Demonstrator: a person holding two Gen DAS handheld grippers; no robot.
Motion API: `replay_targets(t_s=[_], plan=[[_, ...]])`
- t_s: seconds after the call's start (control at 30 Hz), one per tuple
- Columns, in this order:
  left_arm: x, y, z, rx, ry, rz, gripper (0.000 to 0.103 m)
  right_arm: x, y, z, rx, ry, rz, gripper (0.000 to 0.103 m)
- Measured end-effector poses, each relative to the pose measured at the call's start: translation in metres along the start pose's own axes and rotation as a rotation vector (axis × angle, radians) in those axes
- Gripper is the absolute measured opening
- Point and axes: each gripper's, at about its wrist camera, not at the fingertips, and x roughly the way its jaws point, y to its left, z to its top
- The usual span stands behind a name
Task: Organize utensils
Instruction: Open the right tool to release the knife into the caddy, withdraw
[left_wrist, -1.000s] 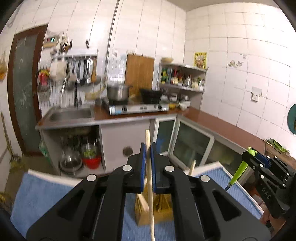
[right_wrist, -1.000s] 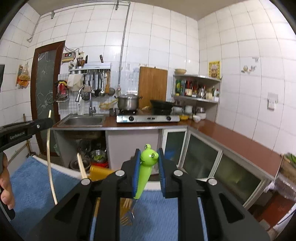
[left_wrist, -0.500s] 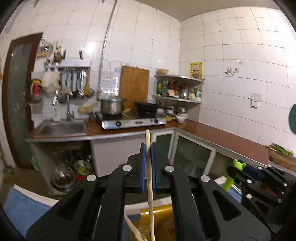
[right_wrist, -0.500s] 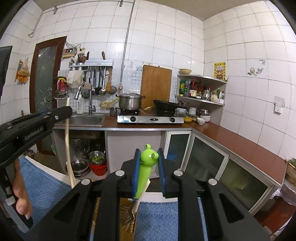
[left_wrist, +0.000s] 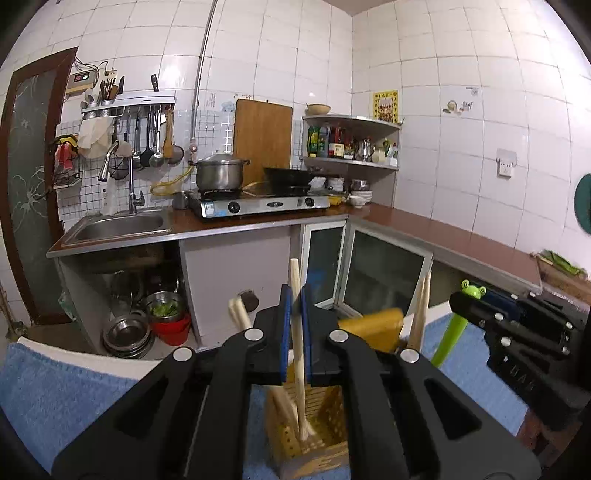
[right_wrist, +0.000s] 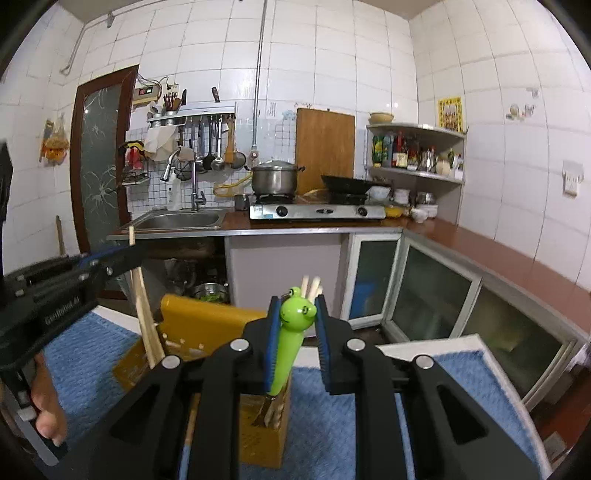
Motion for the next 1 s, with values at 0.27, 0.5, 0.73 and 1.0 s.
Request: replay_targets(t_s=[0.27,0.5,0.73,1.0], plan=[[0.003,0.012,-0.029,-0.026,0.023,0.022,0.005,0.005,-0.008,-0.023,0.074,-0.008,0.049,0.019],[-0.002,0.014,-0.037,-0.028,0.043,0.054,0.038,0.009,-0.017,-0.021,0.099,0.026,0.100,0.022],[-0.039,0.017,-0.031,-0.032,0.040,0.068,0.070,-0.010,-0.014,-0.012,0.071,0.052,0.081,0.051],[-0.096,0.022,-0.038,-0.041,0.064,0.095,0.097,-0.063,-0.016,-0.021,0.086,0.065,0.028,0.068]])
